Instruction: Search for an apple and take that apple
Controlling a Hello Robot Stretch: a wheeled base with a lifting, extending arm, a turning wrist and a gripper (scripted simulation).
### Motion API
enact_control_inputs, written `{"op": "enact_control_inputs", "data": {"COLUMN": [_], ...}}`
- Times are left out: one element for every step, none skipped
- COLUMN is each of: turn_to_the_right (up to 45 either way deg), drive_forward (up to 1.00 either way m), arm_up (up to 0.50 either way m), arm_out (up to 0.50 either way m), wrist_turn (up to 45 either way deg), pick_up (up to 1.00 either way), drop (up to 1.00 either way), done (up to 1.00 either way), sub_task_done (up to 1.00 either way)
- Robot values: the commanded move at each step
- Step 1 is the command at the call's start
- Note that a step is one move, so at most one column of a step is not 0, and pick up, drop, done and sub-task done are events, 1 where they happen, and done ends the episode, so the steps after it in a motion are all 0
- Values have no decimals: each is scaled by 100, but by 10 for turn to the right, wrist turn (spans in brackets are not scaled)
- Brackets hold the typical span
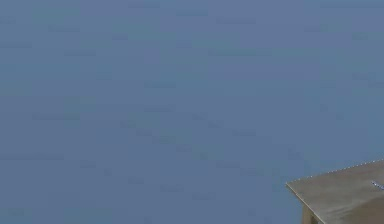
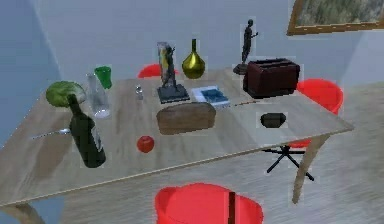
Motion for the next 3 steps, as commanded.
{"op": "enact_control_inputs", "data": {"turn_to_the_right": [-90, 0, 0], "drive_forward": [0, 0, 0], "arm_up": [0, 50, 38], "arm_out": [0, 0, 0], "wrist_turn": [0, 0, 0], "pick_up": [0, 0, 0], "drop": [0, 0, 0], "done": [0, 0, 0], "sub_task_done": [0, 0, 0]}}
